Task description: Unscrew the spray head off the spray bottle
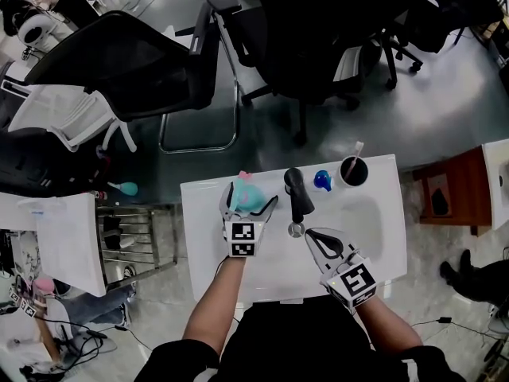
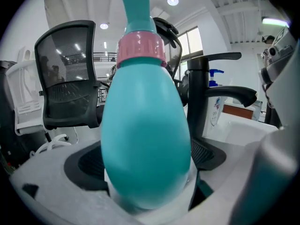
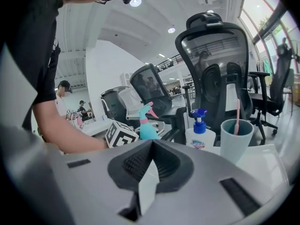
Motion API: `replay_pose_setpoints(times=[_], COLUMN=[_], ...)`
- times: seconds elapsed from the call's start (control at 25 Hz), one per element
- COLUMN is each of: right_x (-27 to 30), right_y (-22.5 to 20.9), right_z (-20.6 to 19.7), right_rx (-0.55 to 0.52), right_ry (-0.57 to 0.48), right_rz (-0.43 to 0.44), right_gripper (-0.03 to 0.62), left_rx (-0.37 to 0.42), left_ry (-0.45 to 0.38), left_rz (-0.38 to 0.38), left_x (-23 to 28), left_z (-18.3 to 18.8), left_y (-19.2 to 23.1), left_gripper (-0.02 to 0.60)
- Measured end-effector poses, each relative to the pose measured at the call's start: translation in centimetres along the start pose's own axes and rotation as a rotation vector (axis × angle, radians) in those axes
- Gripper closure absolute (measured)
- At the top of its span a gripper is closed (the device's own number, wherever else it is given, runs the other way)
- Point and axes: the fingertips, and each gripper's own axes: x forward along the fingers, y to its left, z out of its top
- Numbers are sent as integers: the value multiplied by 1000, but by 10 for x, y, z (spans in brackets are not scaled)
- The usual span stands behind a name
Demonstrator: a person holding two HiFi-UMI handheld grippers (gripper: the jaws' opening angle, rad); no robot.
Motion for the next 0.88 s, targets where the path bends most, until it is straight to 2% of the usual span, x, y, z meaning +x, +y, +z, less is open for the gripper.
replay_pose_setpoints(times=[0.88], right_x=[8], right_y=[-5], right_z=[2], right_rx=[19], right_ry=[-18], right_rz=[-12], right_gripper=[588], left_rx=[-6], left_ry=[-1], left_rz=[-4], left_x=[4], left_z=[-1], left_y=[1], left_gripper=[21])
